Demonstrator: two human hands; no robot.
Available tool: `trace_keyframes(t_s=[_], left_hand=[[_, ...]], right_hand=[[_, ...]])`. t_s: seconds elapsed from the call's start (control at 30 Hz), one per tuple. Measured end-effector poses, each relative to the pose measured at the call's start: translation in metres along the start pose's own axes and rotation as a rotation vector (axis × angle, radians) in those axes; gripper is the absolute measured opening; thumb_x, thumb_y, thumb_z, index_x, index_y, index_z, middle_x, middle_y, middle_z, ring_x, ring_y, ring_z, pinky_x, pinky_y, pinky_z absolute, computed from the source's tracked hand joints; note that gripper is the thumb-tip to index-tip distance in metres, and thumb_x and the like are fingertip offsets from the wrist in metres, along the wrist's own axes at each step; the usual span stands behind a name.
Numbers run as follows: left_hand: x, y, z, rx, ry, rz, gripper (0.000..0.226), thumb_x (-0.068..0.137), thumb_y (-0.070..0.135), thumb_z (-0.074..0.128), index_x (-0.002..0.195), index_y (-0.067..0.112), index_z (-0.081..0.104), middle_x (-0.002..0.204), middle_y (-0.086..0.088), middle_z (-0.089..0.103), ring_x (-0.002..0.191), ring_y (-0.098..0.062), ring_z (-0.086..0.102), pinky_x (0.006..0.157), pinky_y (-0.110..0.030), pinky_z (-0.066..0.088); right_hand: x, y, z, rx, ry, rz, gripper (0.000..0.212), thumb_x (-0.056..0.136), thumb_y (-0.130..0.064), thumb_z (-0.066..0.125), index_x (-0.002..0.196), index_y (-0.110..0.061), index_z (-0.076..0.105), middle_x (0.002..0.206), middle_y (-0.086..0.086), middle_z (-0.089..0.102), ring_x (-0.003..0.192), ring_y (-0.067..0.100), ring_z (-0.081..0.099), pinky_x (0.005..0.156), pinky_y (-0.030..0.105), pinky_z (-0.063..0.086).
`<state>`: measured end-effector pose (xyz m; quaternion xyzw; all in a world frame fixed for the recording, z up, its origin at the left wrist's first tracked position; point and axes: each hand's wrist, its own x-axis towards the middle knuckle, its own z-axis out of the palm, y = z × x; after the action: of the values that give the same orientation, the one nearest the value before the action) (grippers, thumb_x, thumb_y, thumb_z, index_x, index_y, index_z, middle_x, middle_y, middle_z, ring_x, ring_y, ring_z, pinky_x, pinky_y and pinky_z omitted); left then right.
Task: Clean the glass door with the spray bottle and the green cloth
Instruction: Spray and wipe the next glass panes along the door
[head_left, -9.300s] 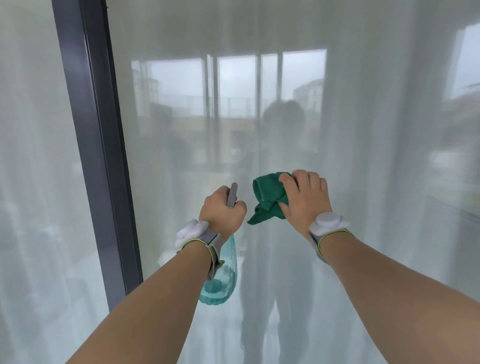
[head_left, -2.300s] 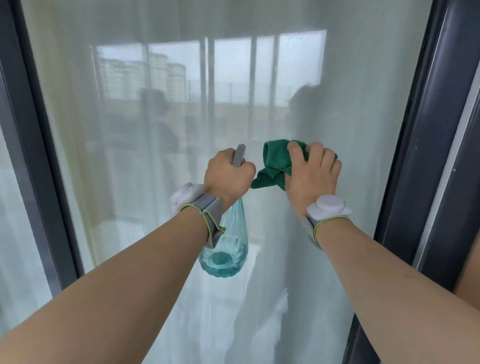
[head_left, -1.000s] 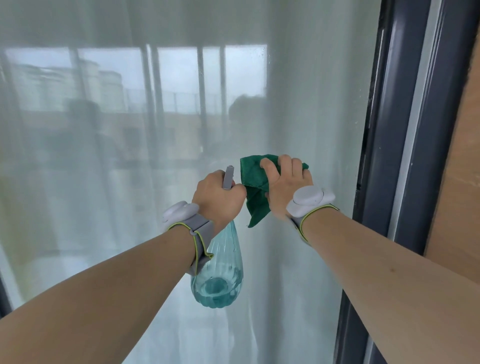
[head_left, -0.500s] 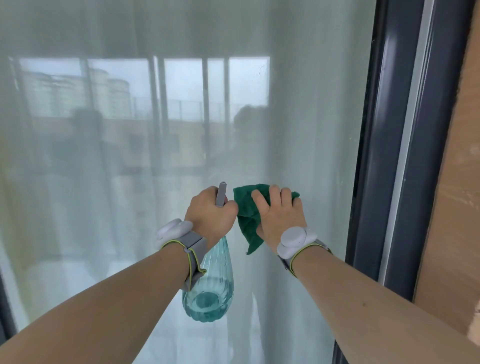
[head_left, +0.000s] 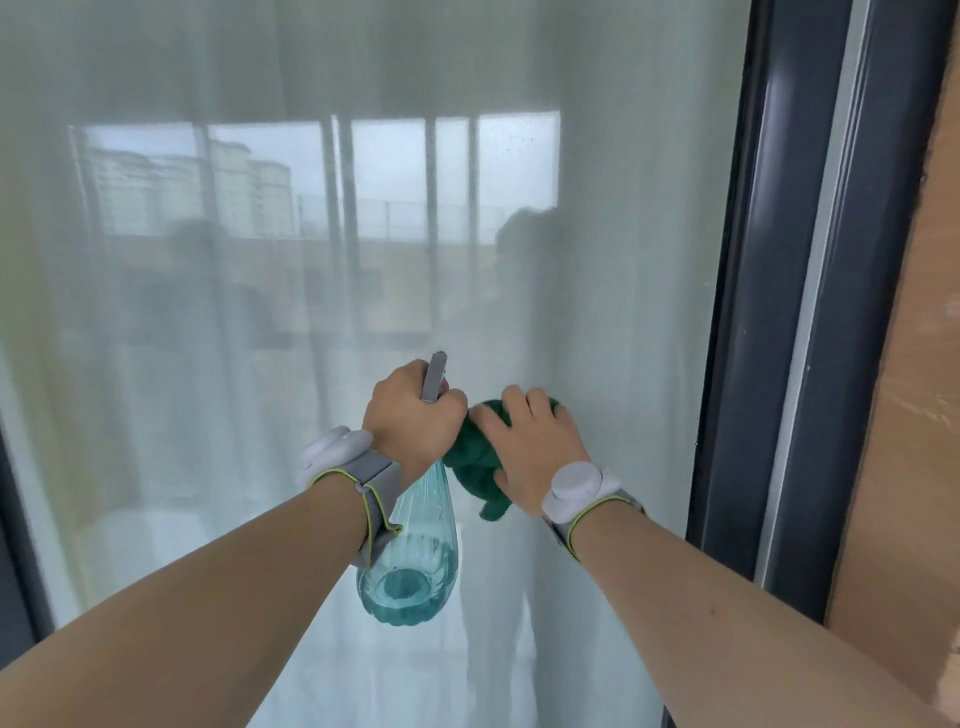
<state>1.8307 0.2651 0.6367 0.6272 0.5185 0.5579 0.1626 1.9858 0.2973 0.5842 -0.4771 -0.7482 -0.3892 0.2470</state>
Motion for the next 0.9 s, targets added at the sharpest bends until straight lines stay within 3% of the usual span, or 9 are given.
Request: trace_keyframes(t_s=[0.13, 0.43, 0.57, 0.73, 0.9], left_hand=[[-0.01, 0.005, 0.008, -0.009, -0.048, 0.015, 0.021, 0.065, 0.029, 0.048, 0.074, 0.012, 0.054, 0.064, 0.0, 0.052, 0.059, -0.023, 0.043, 0.058, -0.034, 0.04], [-0.03, 0.045, 0.061, -0.114, -0.185, 0.054, 0.011, 0.065, 0.028, 0.048, 0.059, 0.021, 0.042, 0.056, 0.006, 0.042, 0.055, -0.021, 0.037, 0.059, -0.031, 0.034], [-0.034, 0.06, 0.088, -0.111, -0.192, 0.055, 0.01, 0.064, 0.028, 0.046, 0.061, 0.018, 0.046, 0.058, 0.004, 0.046, 0.056, -0.02, 0.04, 0.059, -0.031, 0.035], [-0.038, 0.066, 0.115, -0.029, -0.261, -0.006, 0.015, 0.058, 0.025, 0.044, 0.063, 0.013, 0.039, 0.059, -0.002, 0.038, 0.061, -0.024, 0.033, 0.06, -0.033, 0.029], [-0.038, 0.057, 0.125, 0.039, -0.263, -0.019, 0.015, 0.063, 0.027, 0.046, 0.067, 0.014, 0.042, 0.063, 0.0, 0.043, 0.061, -0.022, 0.036, 0.058, -0.03, 0.03]], right_hand=[[-0.038, 0.006, 0.007, 0.034, -0.096, -0.126, 0.064, 0.05, -0.032, 0.073, 0.109, -0.027, 0.049, 0.097, 0.002, 0.05, 0.08, 0.026, 0.048, 0.058, 0.034, 0.041], [-0.07, 0.093, -0.026, -0.036, -0.053, 0.044, 0.06, 0.055, -0.036, 0.073, 0.109, -0.021, 0.051, 0.095, 0.005, 0.05, 0.078, 0.026, 0.048, 0.058, 0.035, 0.044], [-0.078, 0.109, -0.031, -0.066, -0.039, 0.05, 0.061, 0.055, -0.035, 0.072, 0.11, -0.022, 0.051, 0.096, 0.004, 0.049, 0.079, 0.026, 0.048, 0.059, 0.036, 0.045], [-0.093, 0.116, -0.023, -0.07, -0.017, 0.056, 0.065, 0.054, -0.036, 0.073, 0.111, -0.023, 0.045, 0.096, 0.004, 0.048, 0.081, 0.027, 0.048, 0.062, 0.04, 0.047], [-0.098, 0.108, -0.004, -0.053, 0.026, 0.062, 0.068, 0.053, -0.034, 0.076, 0.111, -0.021, 0.043, 0.092, 0.006, 0.048, 0.076, 0.027, 0.047, 0.061, 0.039, 0.046]])
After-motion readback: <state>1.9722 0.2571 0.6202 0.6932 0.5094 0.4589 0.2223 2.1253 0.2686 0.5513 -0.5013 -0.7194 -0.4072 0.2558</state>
